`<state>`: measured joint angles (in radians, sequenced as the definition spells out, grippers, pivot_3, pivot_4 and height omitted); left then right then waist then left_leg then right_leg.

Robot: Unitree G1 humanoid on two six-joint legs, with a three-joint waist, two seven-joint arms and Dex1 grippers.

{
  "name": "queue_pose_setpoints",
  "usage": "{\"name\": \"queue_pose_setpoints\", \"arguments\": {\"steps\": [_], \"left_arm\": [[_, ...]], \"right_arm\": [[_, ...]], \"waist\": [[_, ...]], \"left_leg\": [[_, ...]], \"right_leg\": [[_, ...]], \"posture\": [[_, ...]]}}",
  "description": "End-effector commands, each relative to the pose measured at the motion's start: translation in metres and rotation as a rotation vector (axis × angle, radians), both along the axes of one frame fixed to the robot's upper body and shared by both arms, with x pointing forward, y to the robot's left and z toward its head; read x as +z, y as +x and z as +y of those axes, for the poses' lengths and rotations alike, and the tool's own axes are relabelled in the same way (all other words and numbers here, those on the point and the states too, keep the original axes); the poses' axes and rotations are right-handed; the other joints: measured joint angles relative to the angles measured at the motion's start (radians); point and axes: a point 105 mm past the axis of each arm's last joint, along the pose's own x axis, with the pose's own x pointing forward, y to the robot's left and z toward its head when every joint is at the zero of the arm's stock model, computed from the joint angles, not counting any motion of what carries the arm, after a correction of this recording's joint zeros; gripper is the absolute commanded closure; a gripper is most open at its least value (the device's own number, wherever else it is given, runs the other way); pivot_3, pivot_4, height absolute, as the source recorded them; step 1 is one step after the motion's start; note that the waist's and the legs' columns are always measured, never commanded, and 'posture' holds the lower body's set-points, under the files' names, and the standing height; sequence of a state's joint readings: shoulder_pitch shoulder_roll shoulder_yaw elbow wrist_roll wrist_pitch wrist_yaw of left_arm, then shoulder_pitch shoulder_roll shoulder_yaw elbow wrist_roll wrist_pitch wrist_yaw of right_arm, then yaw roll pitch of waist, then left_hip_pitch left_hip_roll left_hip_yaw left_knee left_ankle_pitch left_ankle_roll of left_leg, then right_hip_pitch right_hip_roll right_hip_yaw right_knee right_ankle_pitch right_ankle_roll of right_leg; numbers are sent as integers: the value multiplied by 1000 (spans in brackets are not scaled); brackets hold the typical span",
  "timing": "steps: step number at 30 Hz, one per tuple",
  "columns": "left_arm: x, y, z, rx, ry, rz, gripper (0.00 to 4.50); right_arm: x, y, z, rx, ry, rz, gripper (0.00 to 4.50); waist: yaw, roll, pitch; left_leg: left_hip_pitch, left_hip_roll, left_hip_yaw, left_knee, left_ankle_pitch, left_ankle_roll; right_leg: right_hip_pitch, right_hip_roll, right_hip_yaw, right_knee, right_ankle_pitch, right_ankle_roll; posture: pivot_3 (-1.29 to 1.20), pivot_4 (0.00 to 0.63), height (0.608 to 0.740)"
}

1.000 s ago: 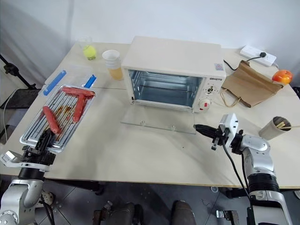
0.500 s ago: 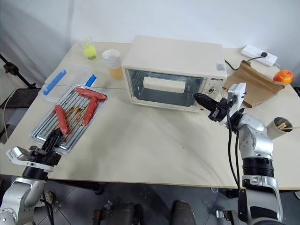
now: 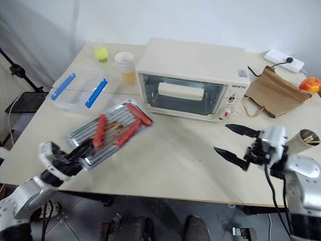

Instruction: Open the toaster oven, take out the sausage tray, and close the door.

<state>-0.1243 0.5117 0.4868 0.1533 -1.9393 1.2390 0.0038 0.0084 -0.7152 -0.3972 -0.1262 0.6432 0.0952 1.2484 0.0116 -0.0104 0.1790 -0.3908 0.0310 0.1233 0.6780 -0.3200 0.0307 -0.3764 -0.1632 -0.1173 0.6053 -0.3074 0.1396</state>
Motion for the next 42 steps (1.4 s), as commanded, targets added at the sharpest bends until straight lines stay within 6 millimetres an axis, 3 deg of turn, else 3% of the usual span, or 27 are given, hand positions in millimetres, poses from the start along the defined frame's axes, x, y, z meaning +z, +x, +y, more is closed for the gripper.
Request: {"name": "queue_pose_setpoints", "arguments": {"steps": [1, 9, 18, 22, 39, 42], "left_arm": [[4, 2, -14, -99, -11, -12, 4500], [-11, 22, -74, -366, 118, 23, 4500], [-33, 39, -116, -490, 260, 64, 4500], [-39, 36, -133, -573, 297, 87, 4500], [-69, 39, -145, -636, 495, 186, 4500], [-69, 39, -148, -647, 524, 146, 3876]], "right_arm": [[14, -10, -7, -4, -21, -46, 82], [11, -27, -22, -91, -45, -26, 82], [7, -46, -39, -170, -73, 11, 82], [4, -54, -44, -191, -82, 22, 82], [3, -65, -53, -221, -78, 27, 82], [1, -65, -53, -219, -75, 34, 0]], "waist": [[-1, 0, 0], [18, 1, 0], [51, 7, -4], [64, 10, -6], [73, 24, -14], [73, 24, -14]], "left_leg": [[0, 0, 0, 0, 0, 0], [0, -1, 1, 0, 1, 0], [0, -3, 1, 1, 1, 0], [0, -4, 1, 1, 1, 1], [6, -9, -4, 0, -3, 0], [7, -9, -4, 0, -3, 0]], "right_leg": [[0, 0, 0, 0, 0, 0], [0, 0, 0, -1, 0, 0], [2, -1, 1, -9, 1, 1], [4, -2, 2, -12, 2, 3], [15, -7, 1, -16, 3, 6], [16, -8, 1, -16, 3, 6]], "posture": [[0, 150, 740], [0, 150, 740], [0, 150, 740], [0, 150, 740], [0, 150, 740], [0, 150, 740]]}}
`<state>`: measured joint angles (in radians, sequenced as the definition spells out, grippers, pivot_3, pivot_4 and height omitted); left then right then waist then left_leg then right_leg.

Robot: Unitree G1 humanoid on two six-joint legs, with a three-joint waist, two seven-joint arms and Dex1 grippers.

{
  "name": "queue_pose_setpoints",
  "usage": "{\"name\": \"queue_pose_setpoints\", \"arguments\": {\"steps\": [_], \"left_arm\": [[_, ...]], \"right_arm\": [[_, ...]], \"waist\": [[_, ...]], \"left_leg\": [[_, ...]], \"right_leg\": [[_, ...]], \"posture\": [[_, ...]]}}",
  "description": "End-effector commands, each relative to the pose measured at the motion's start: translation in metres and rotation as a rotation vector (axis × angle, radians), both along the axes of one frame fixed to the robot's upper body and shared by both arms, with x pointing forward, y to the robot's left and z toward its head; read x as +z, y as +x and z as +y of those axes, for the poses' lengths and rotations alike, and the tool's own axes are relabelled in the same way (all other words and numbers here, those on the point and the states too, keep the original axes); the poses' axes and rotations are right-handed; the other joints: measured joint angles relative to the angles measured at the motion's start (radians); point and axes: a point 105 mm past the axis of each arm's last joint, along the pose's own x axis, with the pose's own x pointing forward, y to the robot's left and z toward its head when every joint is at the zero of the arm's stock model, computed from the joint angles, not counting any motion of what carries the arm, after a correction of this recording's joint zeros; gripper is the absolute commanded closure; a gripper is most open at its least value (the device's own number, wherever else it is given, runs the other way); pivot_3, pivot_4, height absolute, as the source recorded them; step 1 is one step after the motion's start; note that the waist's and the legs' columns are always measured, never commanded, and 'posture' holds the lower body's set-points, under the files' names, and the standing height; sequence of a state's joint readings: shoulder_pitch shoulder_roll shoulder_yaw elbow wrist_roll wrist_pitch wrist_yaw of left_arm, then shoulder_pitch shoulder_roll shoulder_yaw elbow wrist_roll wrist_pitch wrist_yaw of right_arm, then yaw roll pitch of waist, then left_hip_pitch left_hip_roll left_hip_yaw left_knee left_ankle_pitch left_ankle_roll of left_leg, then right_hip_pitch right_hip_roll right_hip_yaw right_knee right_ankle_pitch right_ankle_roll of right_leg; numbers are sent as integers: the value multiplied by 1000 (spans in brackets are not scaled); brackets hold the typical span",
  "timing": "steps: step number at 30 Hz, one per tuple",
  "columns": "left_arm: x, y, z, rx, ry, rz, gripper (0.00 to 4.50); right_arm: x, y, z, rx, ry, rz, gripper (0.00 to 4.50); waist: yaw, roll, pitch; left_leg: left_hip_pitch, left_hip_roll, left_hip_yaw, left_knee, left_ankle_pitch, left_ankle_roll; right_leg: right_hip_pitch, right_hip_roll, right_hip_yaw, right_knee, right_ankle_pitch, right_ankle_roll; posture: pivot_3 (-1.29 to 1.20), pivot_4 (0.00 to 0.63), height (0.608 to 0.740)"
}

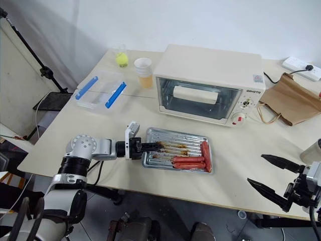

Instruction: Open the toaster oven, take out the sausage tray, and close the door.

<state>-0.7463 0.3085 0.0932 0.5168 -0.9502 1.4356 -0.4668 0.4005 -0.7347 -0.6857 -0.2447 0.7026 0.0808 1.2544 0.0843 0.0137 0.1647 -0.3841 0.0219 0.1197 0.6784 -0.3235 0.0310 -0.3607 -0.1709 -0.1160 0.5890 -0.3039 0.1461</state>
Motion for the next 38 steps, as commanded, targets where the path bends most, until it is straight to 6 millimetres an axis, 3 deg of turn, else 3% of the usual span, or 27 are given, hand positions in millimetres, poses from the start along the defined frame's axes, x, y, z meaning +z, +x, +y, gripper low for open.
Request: {"name": "queue_pose_setpoints", "arguments": {"steps": [1, 3, 6, 11, 15, 17, 18, 19, 21, 25, 32, 38], "left_arm": [[-37, -18, -11, -78, 126, 64, 3662], [-34, -12, -13, -47, 100, 29, 2977], [-13, -10, -6, -62, 67, -136, 2033], [-5, -7, 27, -50, 165, -455, 740], [7, -14, 74, -67, 254, -825, 740], [14, -19, 92, -64, 255, -912, 740], [24, -19, 106, -27, 261, -1012, 740], [32, -20, 115, -5, 270, -1085, 348], [40, -30, 133, -23, 305, -1213, 23], [51, -55, 173, -44, 446, -1367, 23], [69, -85, 201, 29, 507, -1403, 23], [75, -84, 207, 113, 573, -1405, 23]], "right_arm": [[9, -3, -3, -8, -4, -47, 0], [8, -3, -4, -6, -4, -42, 0], [5, -6, -2, 7, -4, -27, 0], [1, -6, 1, 40, -8, -6, 0], [-2, -5, 8, 96, 7, 22, 0], [-3, -3, 12, 122, 24, 38, 0], [-3, 0, 15, 147, 21, 31, 0], [-2, 2, 18, 165, 18, 25, 0], [-1, 7, 22, 195, 21, 24, 0], [2, 16, 30, 263, 9, 15, 0], [7, 21, 32, 338, -33, -8, 0], [7, 26, 34, 368, -47, -9, 0]], "waist": [[0, 0, 0], [0, 0, 0], [-2, 0, 0], [-16, -4, 1], [-46, -7, 3], [-63, -8, 4], [-70, -8, 4], [-73, -8, 5], [-76, -9, 7], [-84, -10, 8], [-70, -11, 9], [-69, -12, 9]], "left_leg": [[0, 0, 0, 0, 0, 0], [0, -1, 0, -1, 0, 0], [-1, -1, 0, -1, 0, 0], [-2, 2, 1, -4, 0, -1], [-1, 4, 4, -10, 3, -5], [-1, 8, 7, -14, 5, -8], [-1, 9, 8, -15, 5, -8], [-1, 11, 8, -15, 8, -5], [-2, 11, 8, -16, 9, -3], [-3, 10, 8, -16, 8, -1], [-3, 9, 7, -16, 1, 3], [-4, 9, 9, -16, 0, 4]], "right_leg": [[0, 0, 0, 0, 0, 0], [0, 0, 0, -1, 0, 0], [-1, 0, 0, -2, 0, 0], [-3, 2, 0, -3, 0, 0], [-8, 4, 1, -3, 0, 0], [-12, 7, 2, 0, -1, -4], [-15, 8, 2, 2, -2, -5], [-16, 9, 2, 3, -2, -7], [-17, 8, 2, 4, -2, -7], [-19, 4, 1, 3, -2, -7], [-18, 2, -6, 4, -1, -5], [-16, 2, -15, 4, -1, -4]], "posture": [[0, 150, 740], [0, 150, 740], [0, 150, 740], [0, 150, 740], [0, 150, 740], [0, 150, 740], [0, 150, 740], [0, 150, 740], [0, 150, 740], [0, 150, 740], [0, 150, 740], [0, 150, 740]]}}
